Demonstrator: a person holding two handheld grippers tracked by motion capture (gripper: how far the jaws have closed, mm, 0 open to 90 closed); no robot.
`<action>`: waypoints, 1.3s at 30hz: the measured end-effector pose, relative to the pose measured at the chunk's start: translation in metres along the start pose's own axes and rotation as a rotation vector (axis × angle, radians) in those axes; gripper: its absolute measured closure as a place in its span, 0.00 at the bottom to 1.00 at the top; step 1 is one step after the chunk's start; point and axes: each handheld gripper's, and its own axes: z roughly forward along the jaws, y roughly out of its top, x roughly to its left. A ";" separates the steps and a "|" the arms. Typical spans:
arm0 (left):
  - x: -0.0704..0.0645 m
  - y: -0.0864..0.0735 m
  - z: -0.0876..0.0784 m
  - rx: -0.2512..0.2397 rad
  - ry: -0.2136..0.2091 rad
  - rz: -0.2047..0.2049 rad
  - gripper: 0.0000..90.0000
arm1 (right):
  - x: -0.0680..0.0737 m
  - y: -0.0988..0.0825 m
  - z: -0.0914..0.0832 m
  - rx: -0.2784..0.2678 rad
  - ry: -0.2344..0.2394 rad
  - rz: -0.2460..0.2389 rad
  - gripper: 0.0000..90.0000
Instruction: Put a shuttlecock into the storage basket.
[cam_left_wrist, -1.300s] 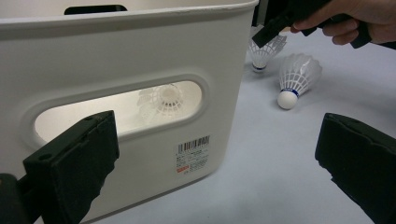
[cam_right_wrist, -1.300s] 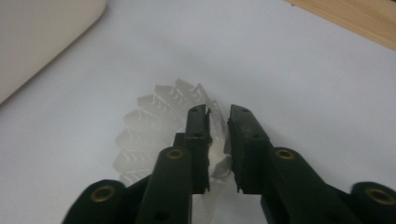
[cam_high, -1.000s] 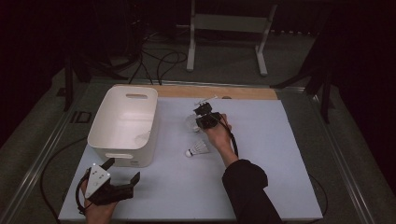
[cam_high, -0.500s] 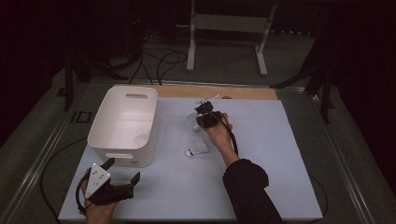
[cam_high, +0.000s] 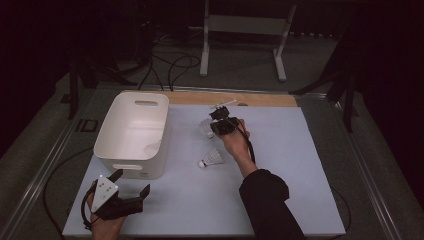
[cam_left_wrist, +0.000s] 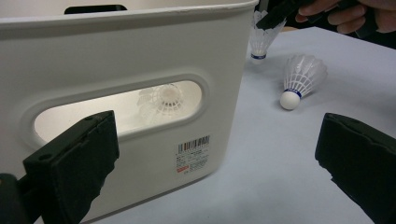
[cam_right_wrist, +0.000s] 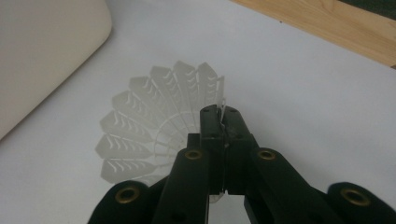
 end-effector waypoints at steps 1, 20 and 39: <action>0.000 0.000 0.000 0.000 0.000 0.000 0.00 | 0.000 0.000 0.000 0.000 0.000 0.000 0.99; 0.000 0.000 0.000 0.000 0.001 0.000 0.00 | 0.000 0.007 -0.012 -0.018 0.014 0.003 0.99; 0.000 0.000 0.000 0.000 0.002 0.001 0.00 | 0.007 0.023 -0.028 -0.053 0.014 -0.031 0.99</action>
